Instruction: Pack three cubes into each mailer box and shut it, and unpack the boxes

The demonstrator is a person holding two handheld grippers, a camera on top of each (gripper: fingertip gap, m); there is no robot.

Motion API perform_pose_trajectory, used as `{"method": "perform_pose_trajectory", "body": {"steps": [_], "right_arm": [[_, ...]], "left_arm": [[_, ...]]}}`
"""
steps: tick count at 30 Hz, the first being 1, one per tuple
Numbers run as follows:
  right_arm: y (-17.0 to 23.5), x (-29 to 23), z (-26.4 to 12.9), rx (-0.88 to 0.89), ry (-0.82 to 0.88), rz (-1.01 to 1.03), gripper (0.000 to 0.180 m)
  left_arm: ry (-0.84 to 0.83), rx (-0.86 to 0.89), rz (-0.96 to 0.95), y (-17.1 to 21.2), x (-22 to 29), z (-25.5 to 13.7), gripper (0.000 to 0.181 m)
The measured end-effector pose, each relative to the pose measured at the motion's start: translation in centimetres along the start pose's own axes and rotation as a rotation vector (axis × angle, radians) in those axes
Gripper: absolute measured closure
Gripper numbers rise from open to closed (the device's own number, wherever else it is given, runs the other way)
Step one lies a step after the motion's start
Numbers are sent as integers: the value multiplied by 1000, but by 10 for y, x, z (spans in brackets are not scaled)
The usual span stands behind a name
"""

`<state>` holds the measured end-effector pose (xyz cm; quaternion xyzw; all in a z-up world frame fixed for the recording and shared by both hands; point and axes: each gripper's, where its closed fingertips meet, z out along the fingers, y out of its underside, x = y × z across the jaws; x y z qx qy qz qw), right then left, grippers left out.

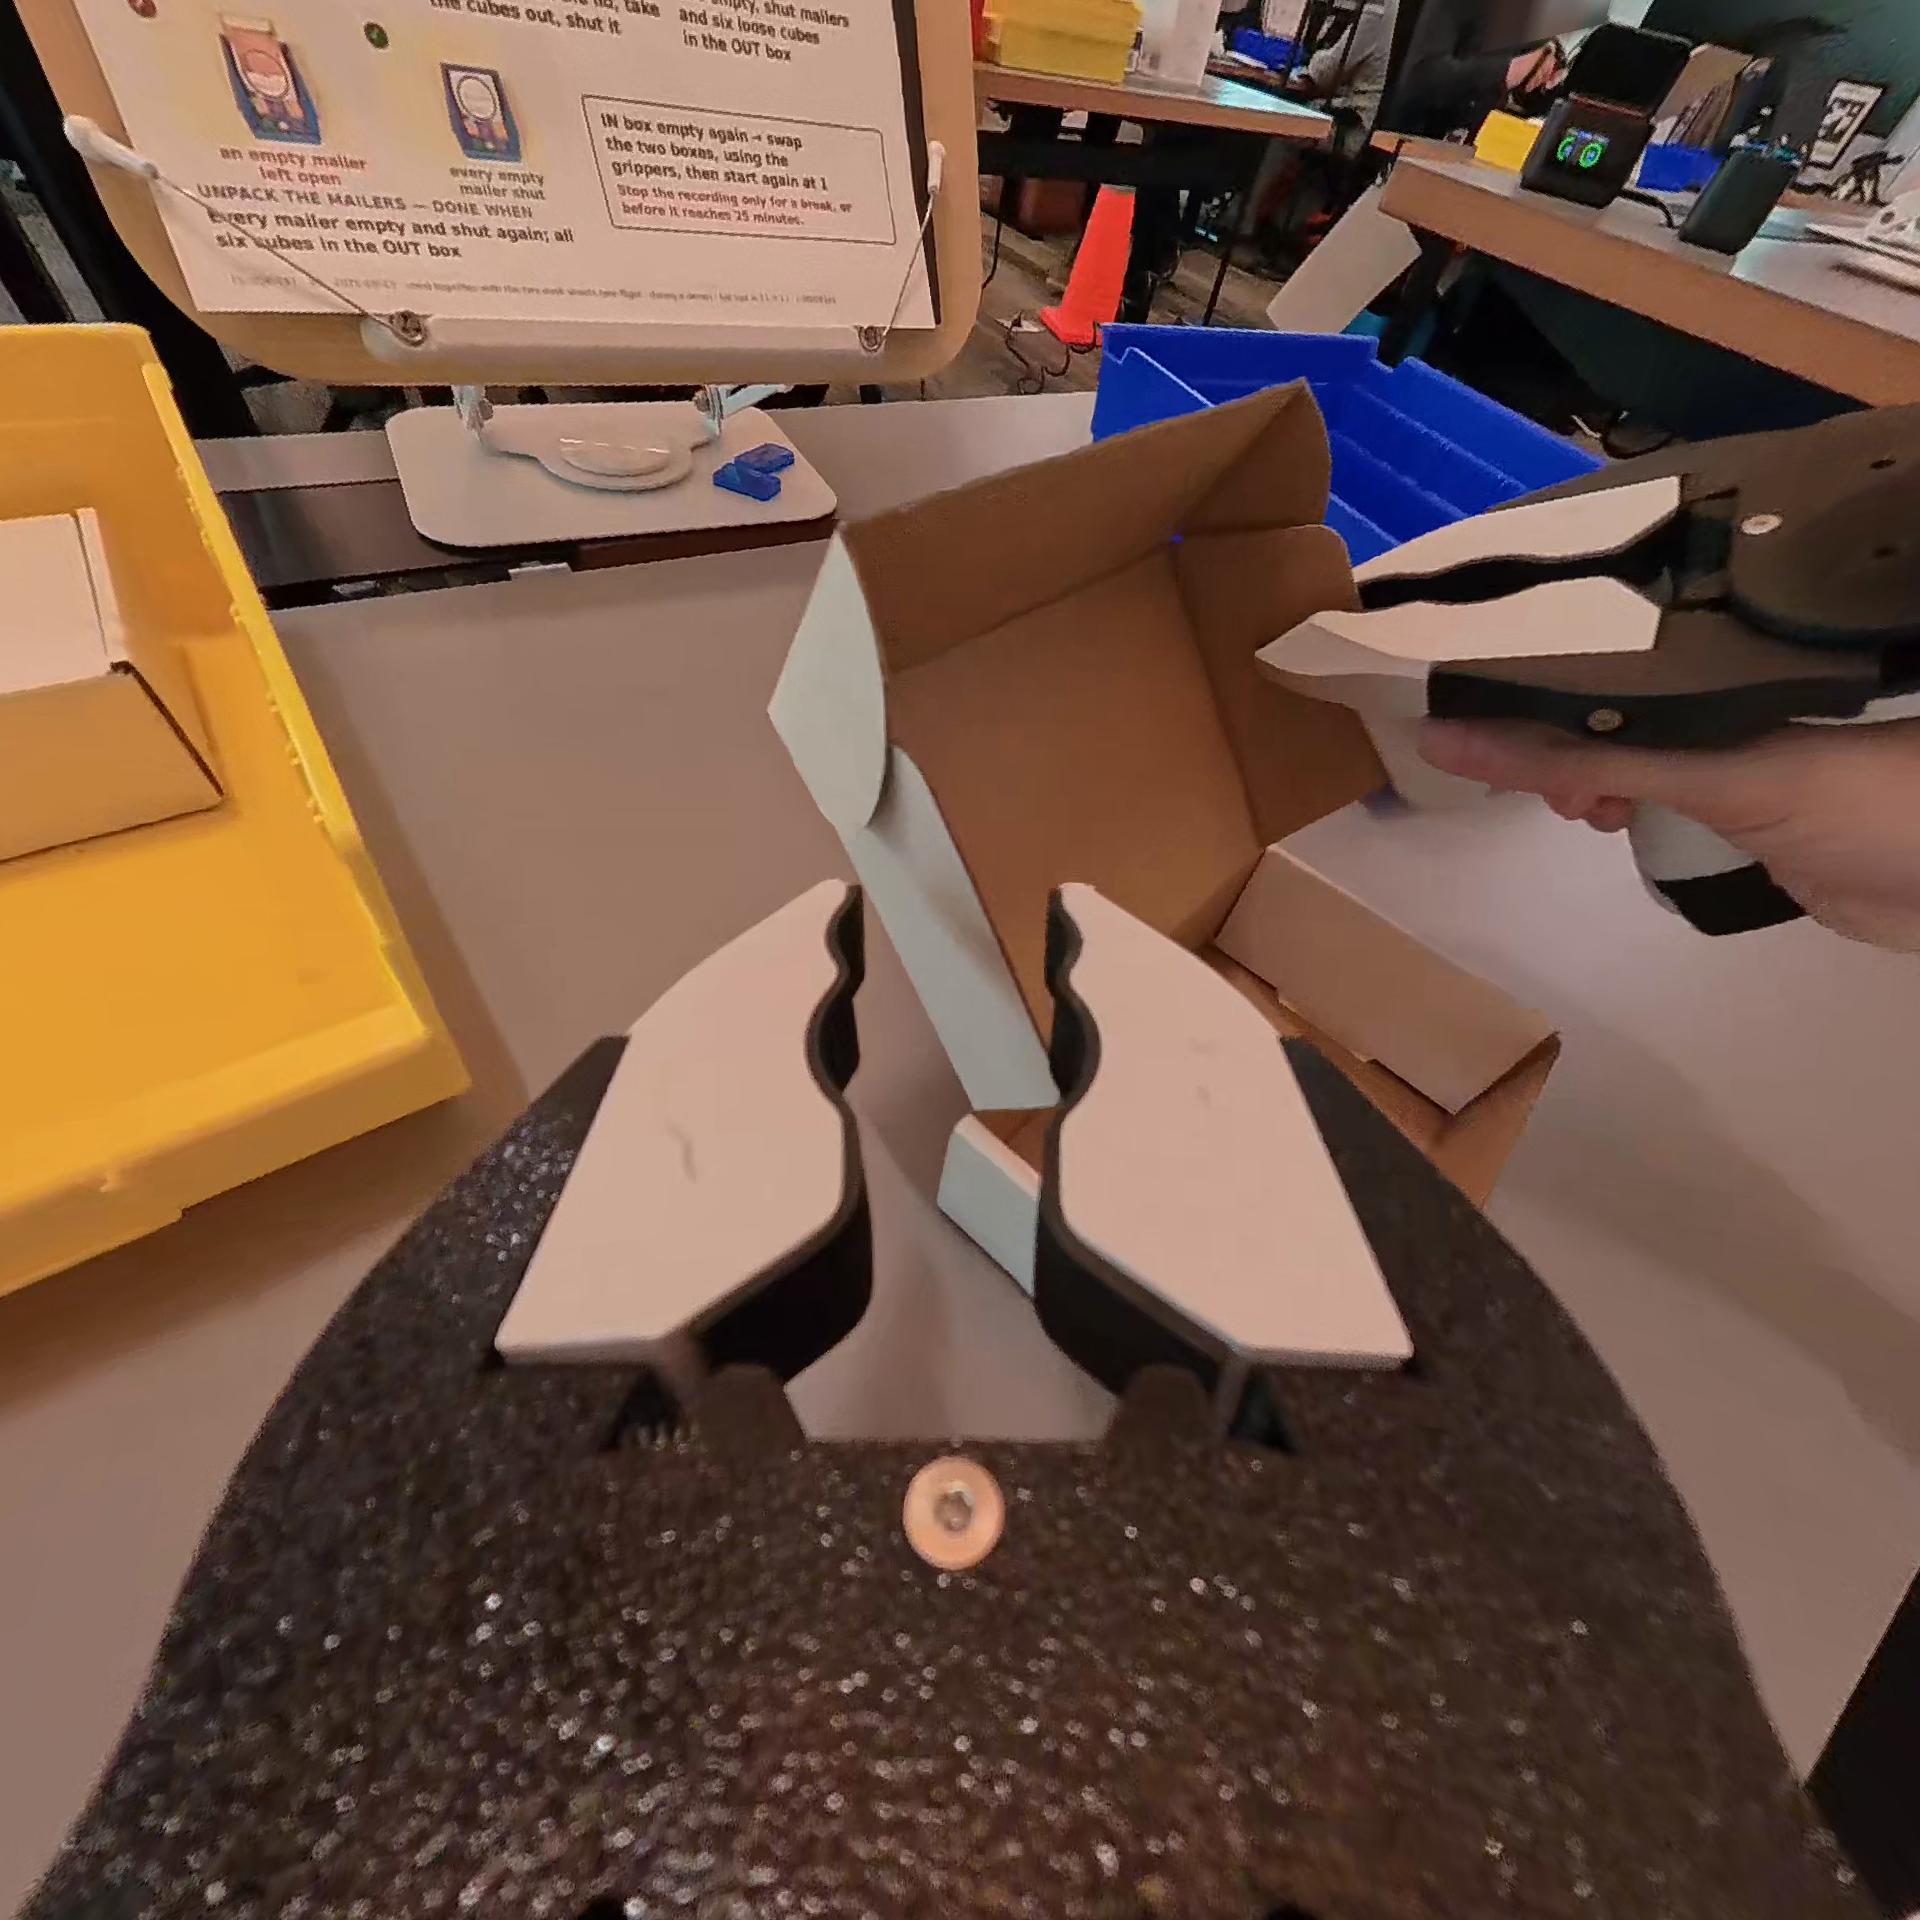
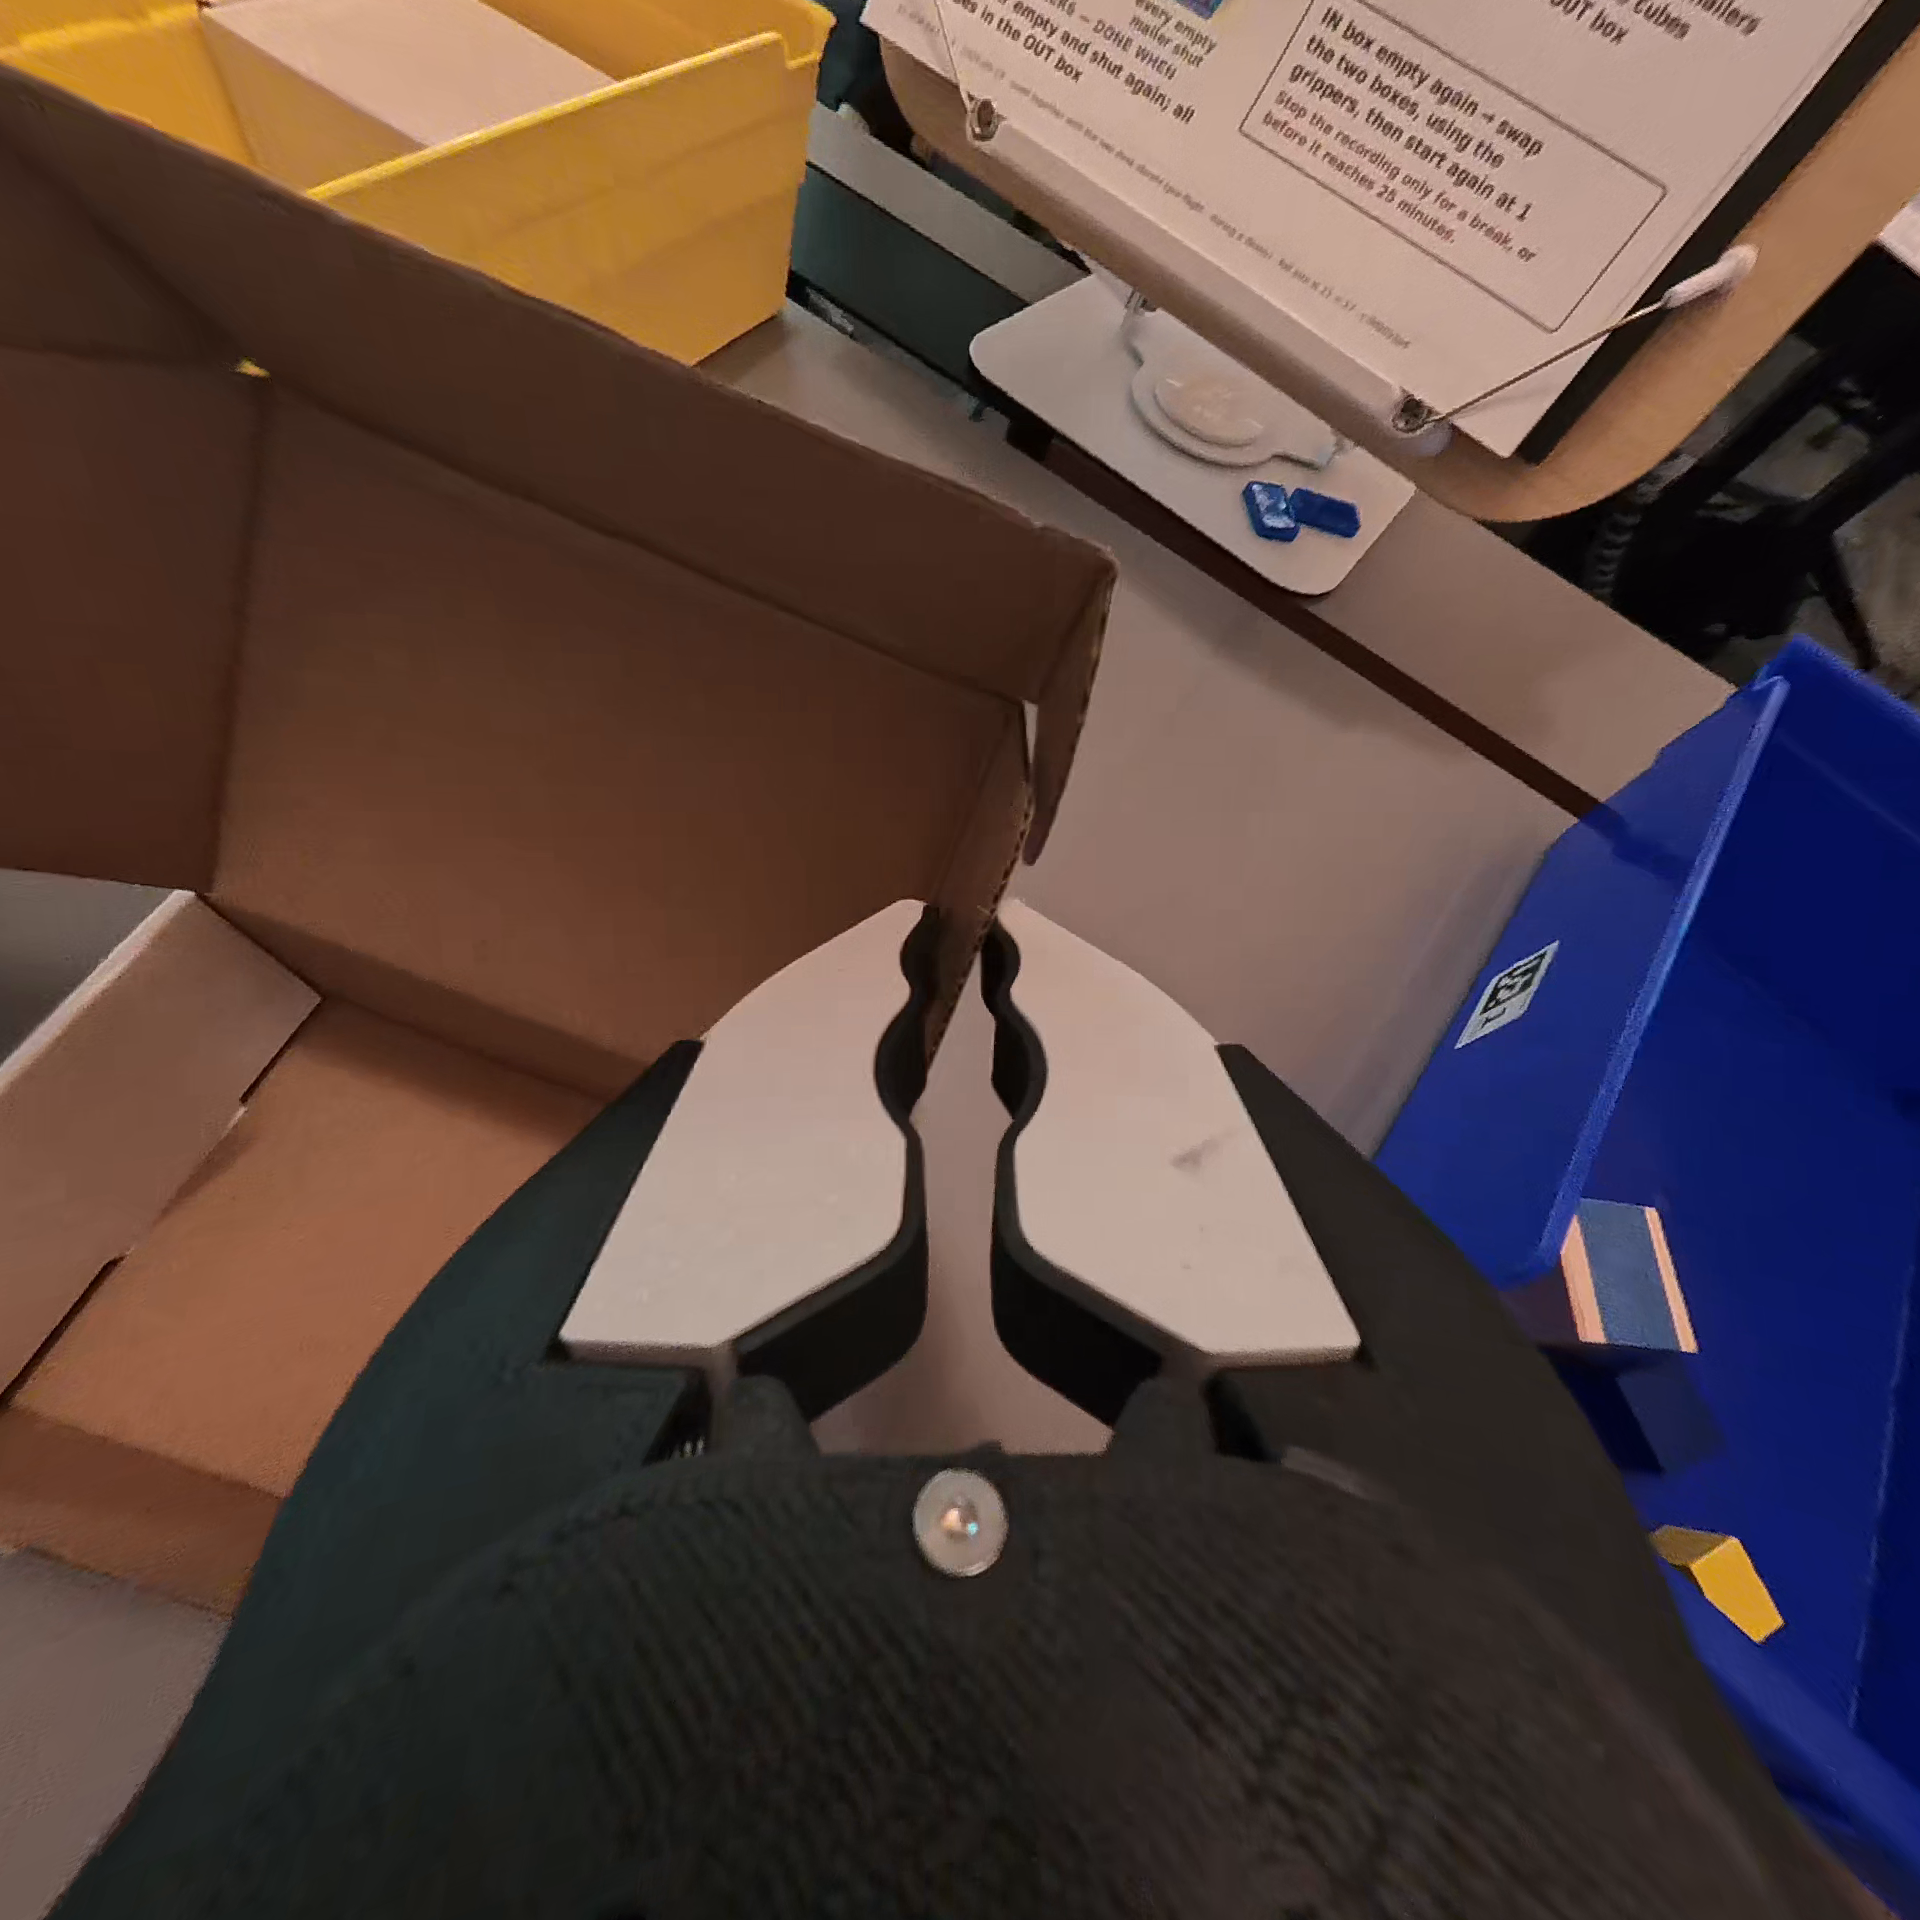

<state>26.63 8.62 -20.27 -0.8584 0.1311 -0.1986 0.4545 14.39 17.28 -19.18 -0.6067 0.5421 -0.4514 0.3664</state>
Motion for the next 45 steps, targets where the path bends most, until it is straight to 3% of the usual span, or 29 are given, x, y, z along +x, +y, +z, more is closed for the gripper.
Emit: {"method": "perform_pose_trajectory", "body": {"steps": [7,19,26,30,35,41,45], "right_arm": [[1,-6,-21,120,124,8,173],[15,-22,-53,305,314,68,172],[21,-35,-71,413,299,223,170],[27,-46,-79,349,319,60,171],[44,-66,-95,319,276,13,171],[49,-81,-104,235,230,-90,168],[46,-74,-99,302,237,16,167]], "left_arm": [[-30,18,59,-1,2,2,173],[-199,147,110,-2,17,4,176],[-164,181,-14,6,25,-4,177],[-188,168,-28,25,32,-25,177],[-205,105,43,55,45,-47,178],[-244,96,67,54,49,-54,178],[-258,110,41,42,51,-46,177]]}}
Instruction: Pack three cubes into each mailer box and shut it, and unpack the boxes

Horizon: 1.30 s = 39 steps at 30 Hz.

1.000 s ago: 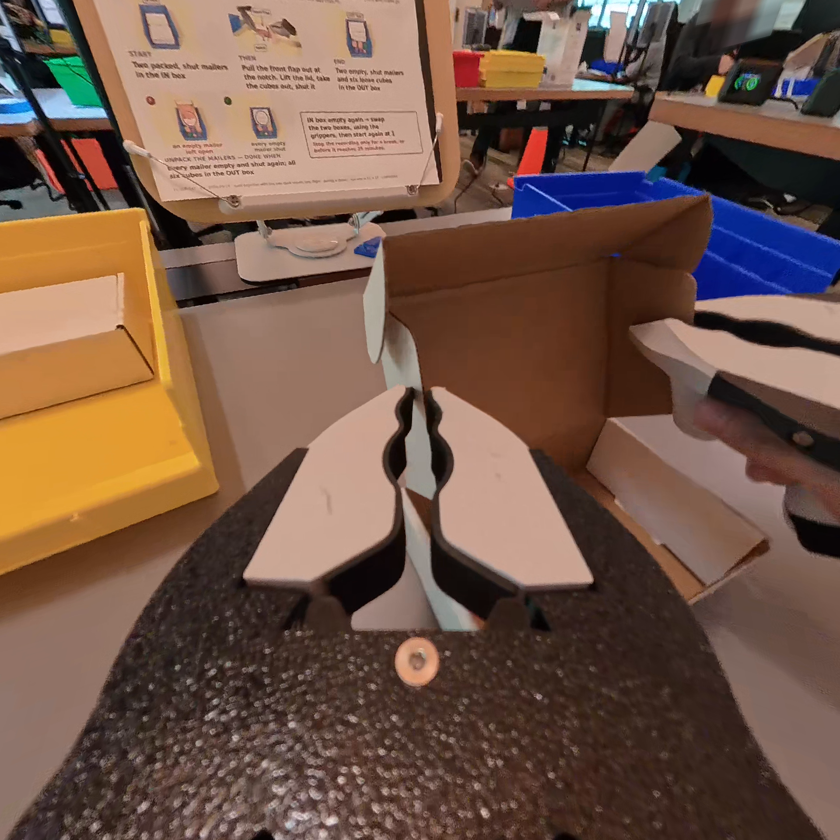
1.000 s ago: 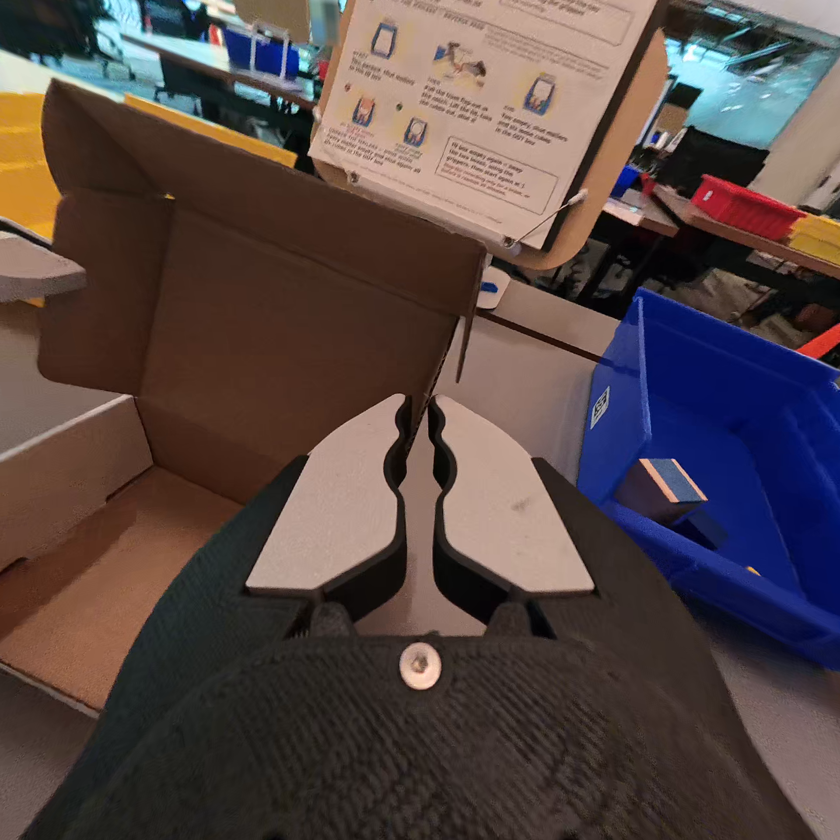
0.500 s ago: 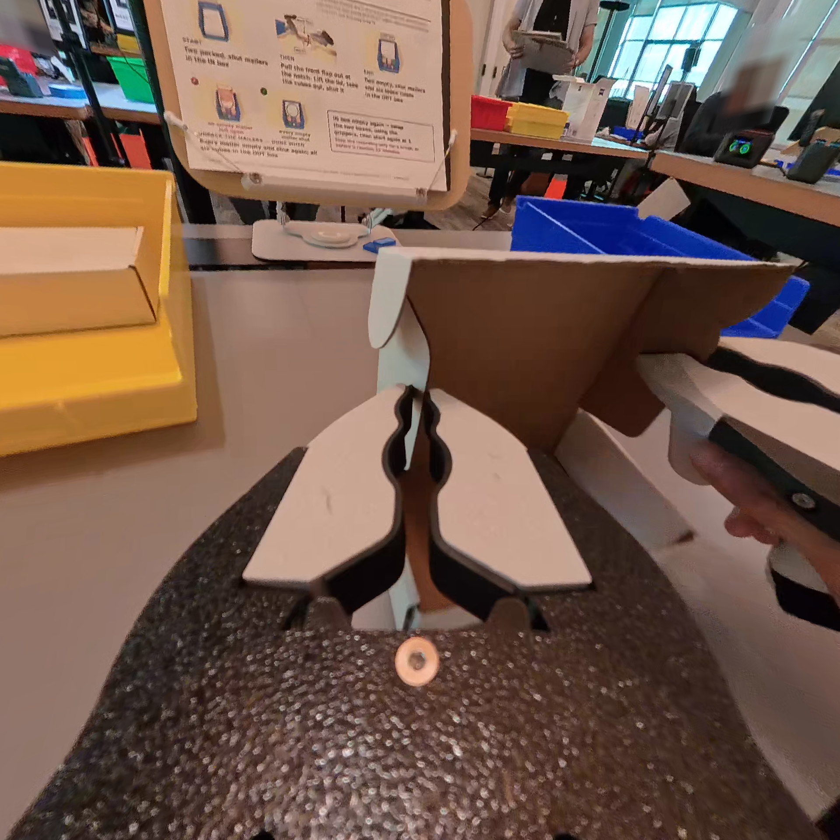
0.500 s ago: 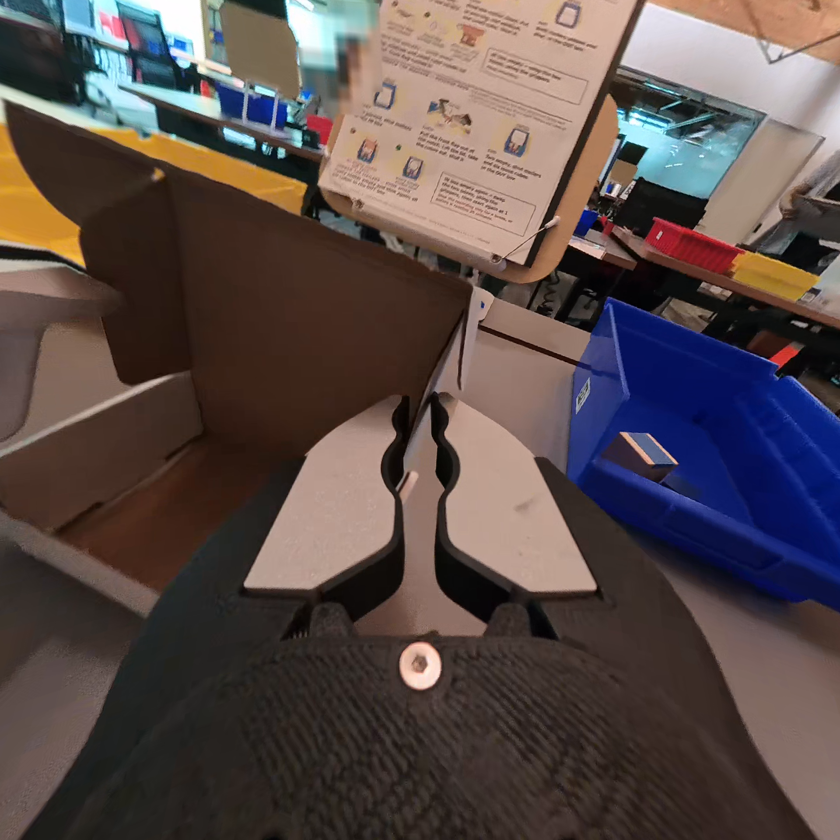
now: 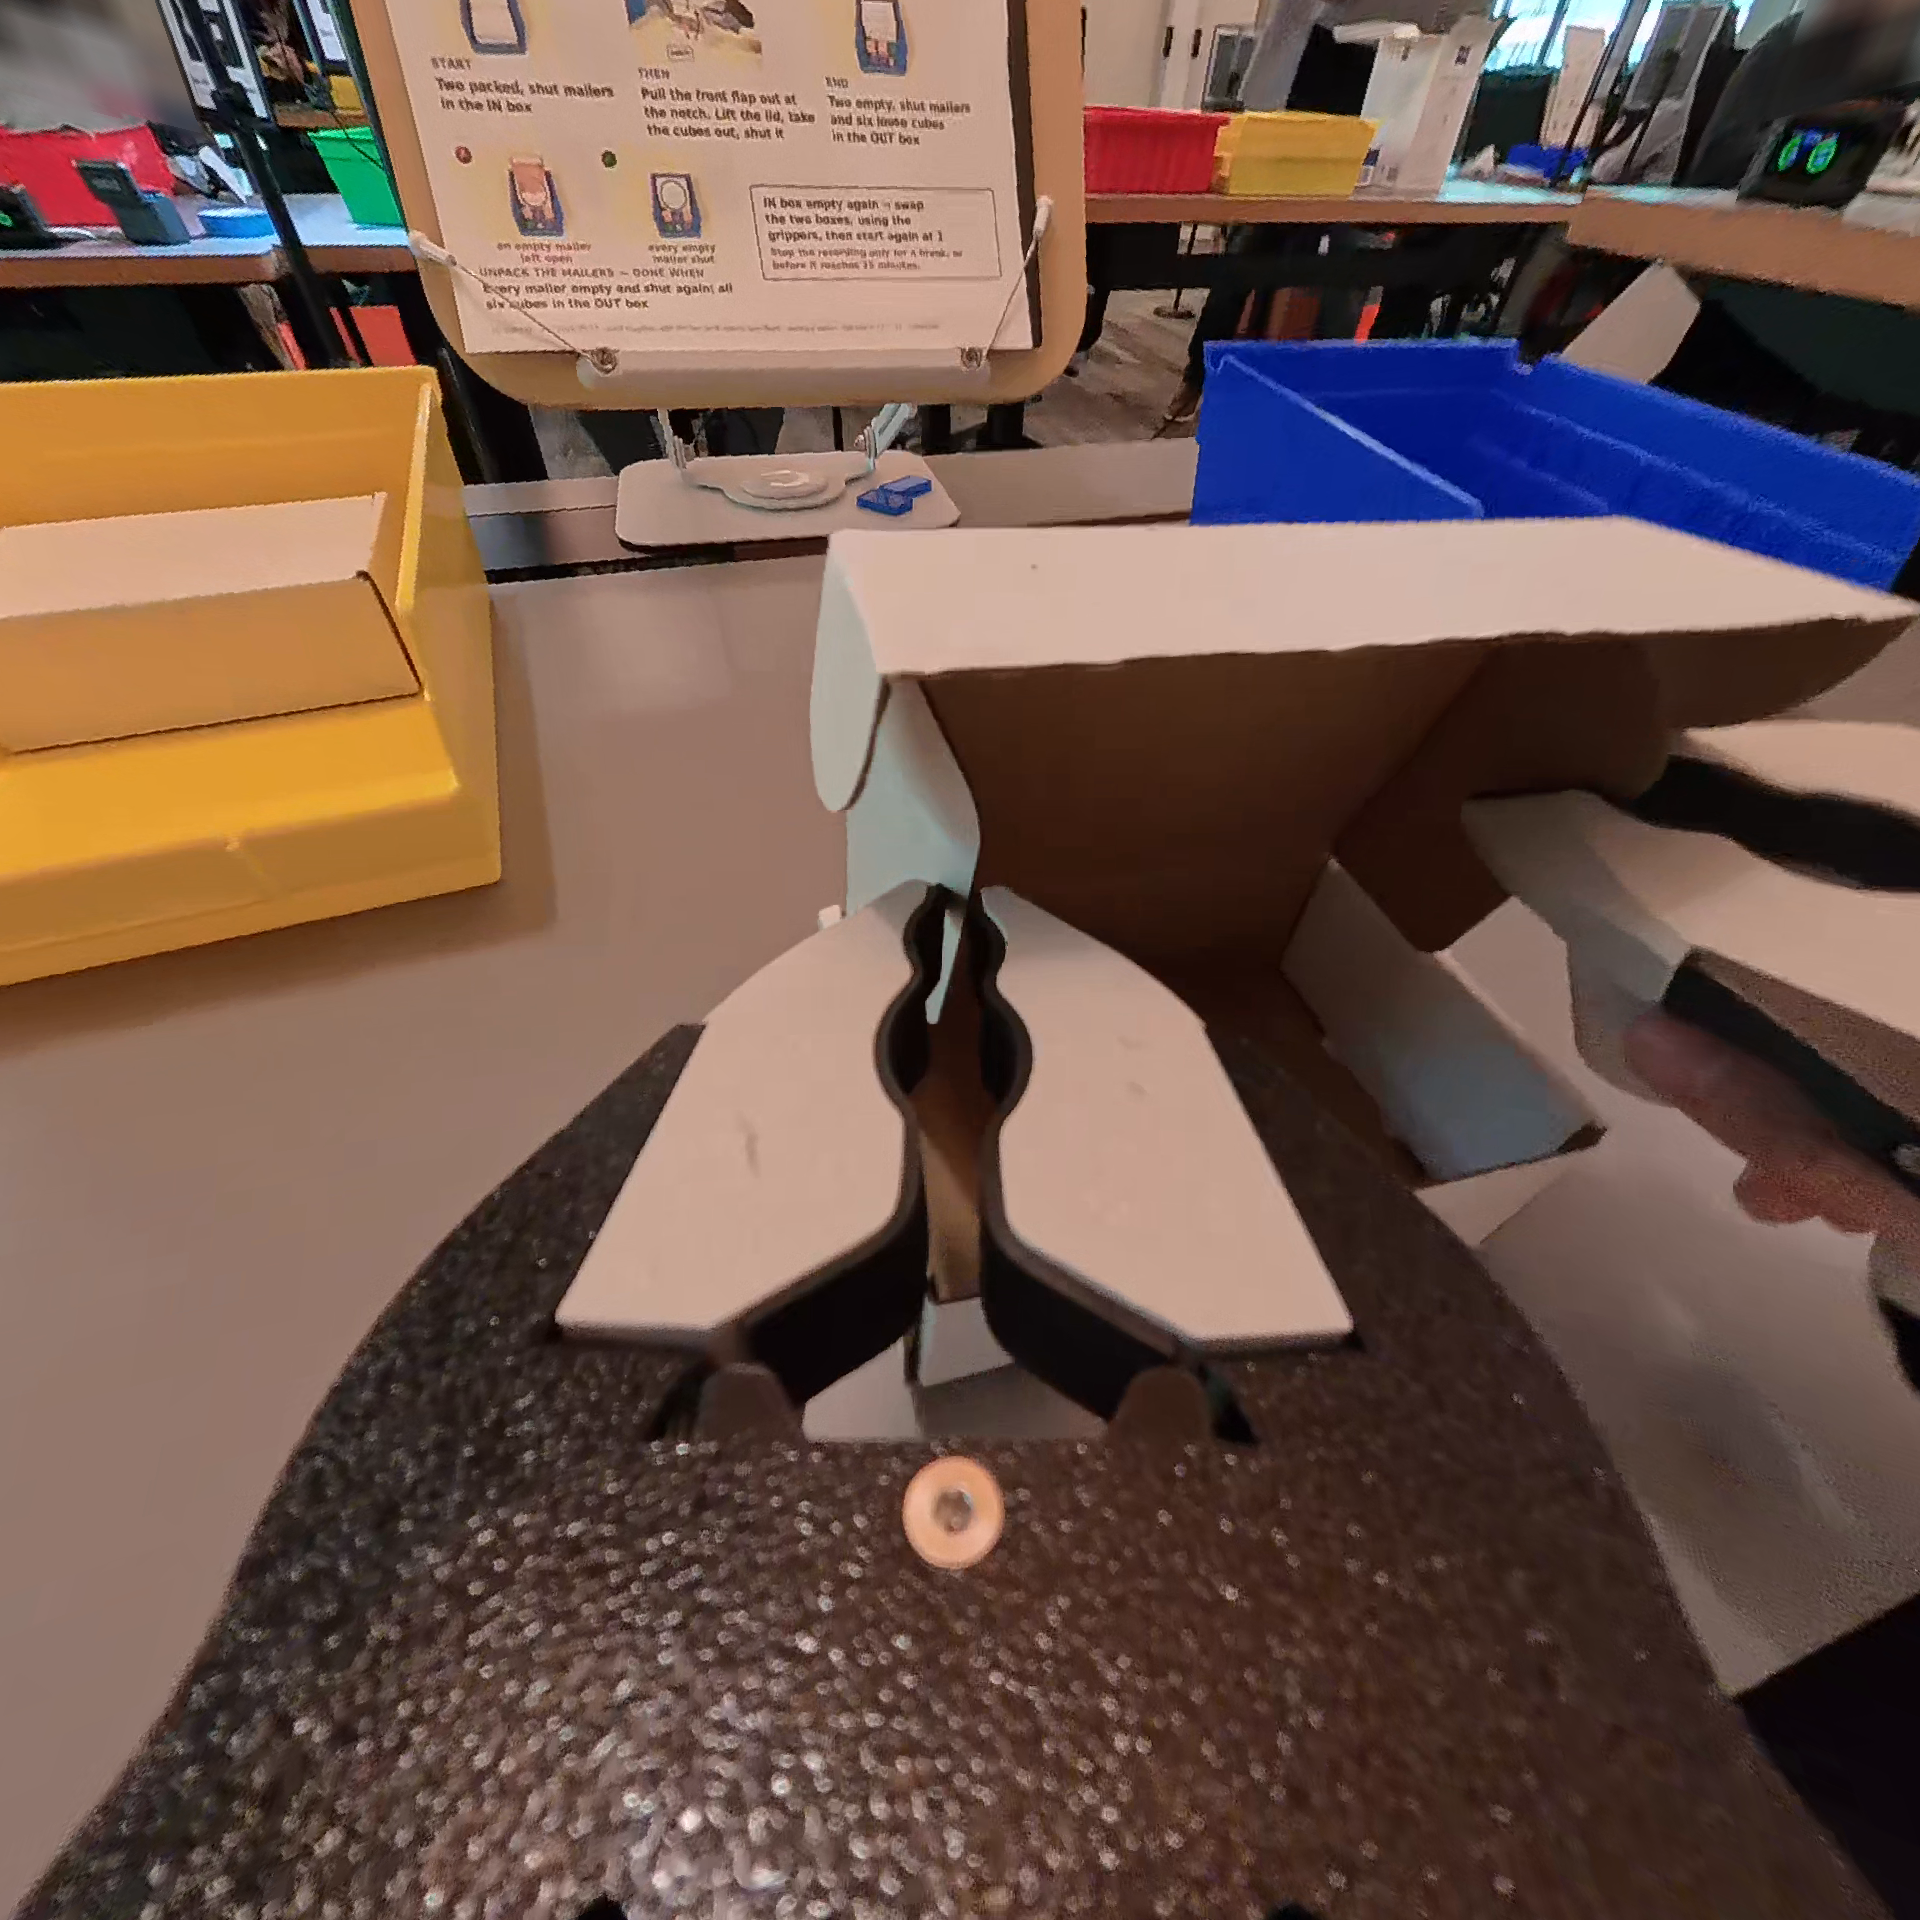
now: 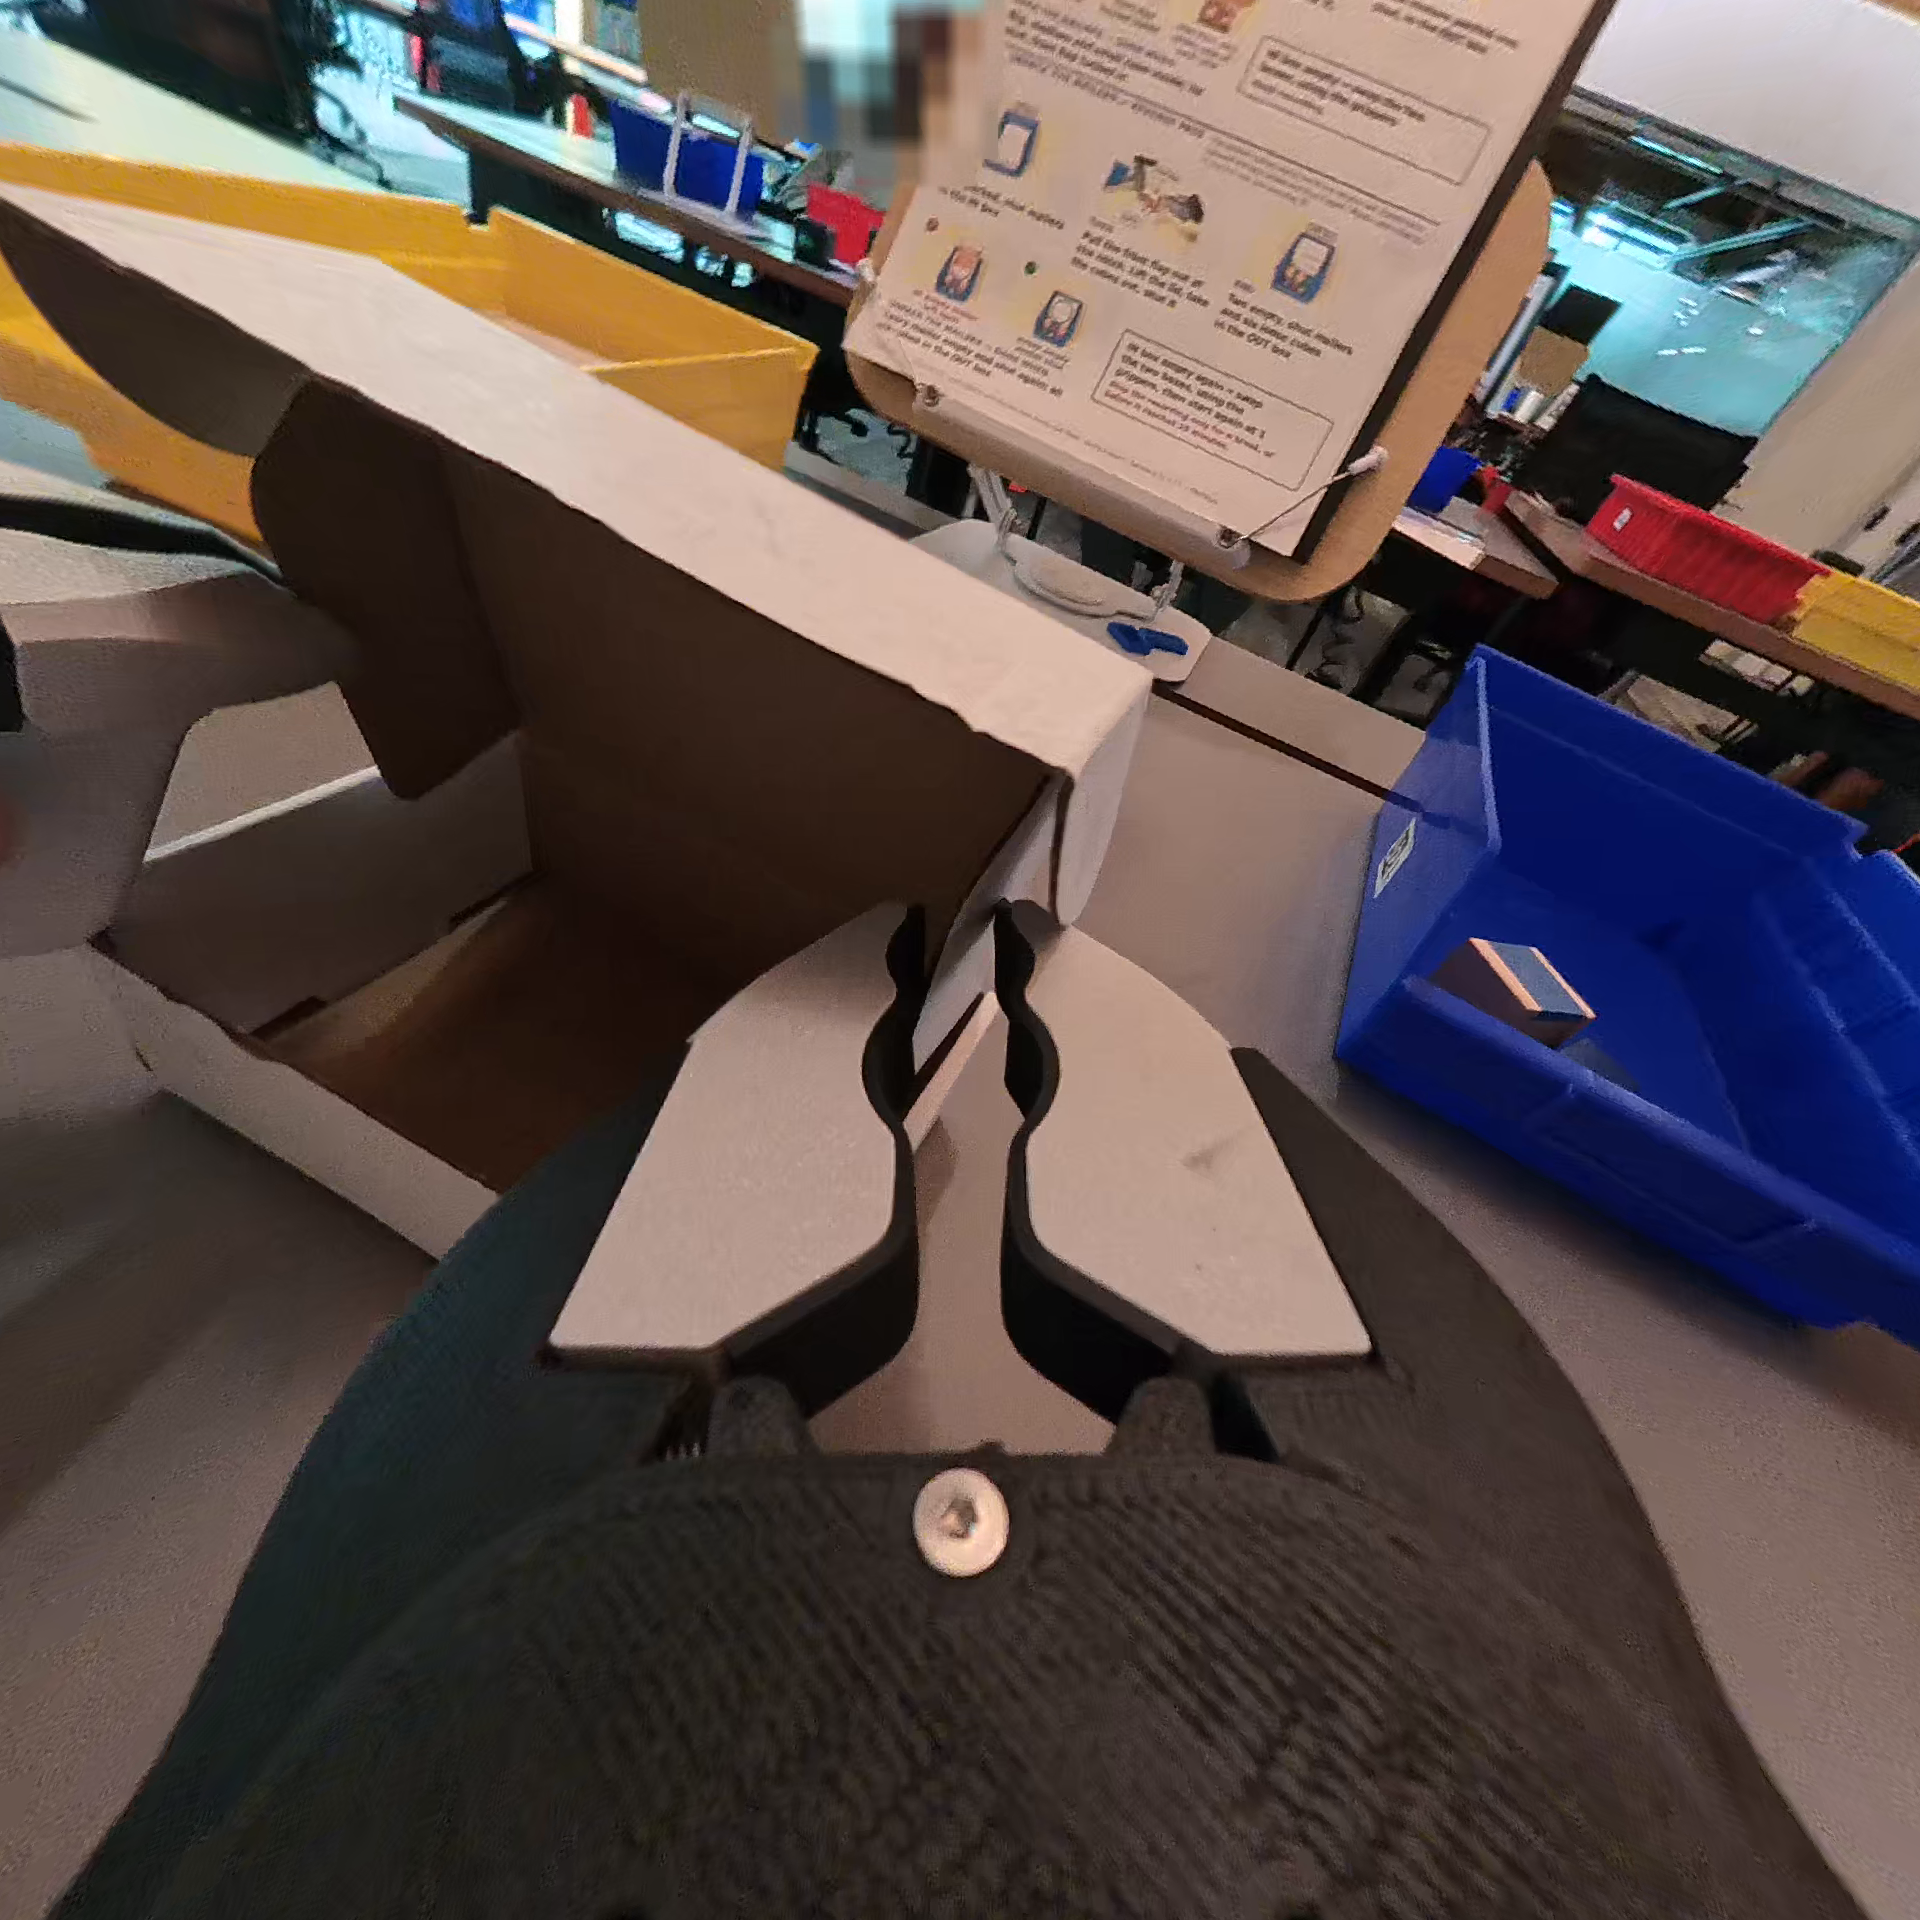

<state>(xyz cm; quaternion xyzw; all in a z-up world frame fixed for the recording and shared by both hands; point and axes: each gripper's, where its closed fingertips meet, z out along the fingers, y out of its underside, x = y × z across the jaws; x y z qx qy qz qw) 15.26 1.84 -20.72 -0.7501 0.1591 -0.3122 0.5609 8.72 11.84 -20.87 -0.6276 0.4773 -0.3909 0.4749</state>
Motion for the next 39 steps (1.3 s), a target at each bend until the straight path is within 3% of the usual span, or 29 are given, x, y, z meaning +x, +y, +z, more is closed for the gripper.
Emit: {"method": "perform_pose_trajectory", "body": {"steps": [3,10,14,17,19,21,24,26,28,30,35,39], "right_arm": [[1,3,2,-17,-5,53,167],[19,-9,-6,-123,-48,-117,168],[30,-21,-15,-126,-101,-183,145],[30,-12,-29,-79,-53,-158,139],[11,0,-46,41,36,-195,136],[-18,6,-64,188,133,-336,136],[-27,-5,-55,164,112,-542,128],[-22,-11,-45,117,79,-630,138],[-20,-15,-43,91,57,-718,161],[-25,-14,-47,82,70,-780,169],[-21,-18,-52,-61,-72,-772,172],[-7,-31,-54,-165,-218,-732,172]], "left_arm": [[2,-25,-9,2,3,5,177],[5,-64,97,27,3,-11,178],[-13,-77,117,37,0,-15,179],[-6,-72,125,37,4,-17,179],[-14,-60,147,36,6,-17,179],[-9,-54,160,36,10,-16,179],[-5,-62,165,39,13,-15,179],[-3,-63,171,40,13,-14,179],[2,-59,172,40,13,-14,179],[21,-63,165,41,14,-13,179],[77,-112,232,50,16,-18,143],[87,-38,298,44,12,-36,143]]}}
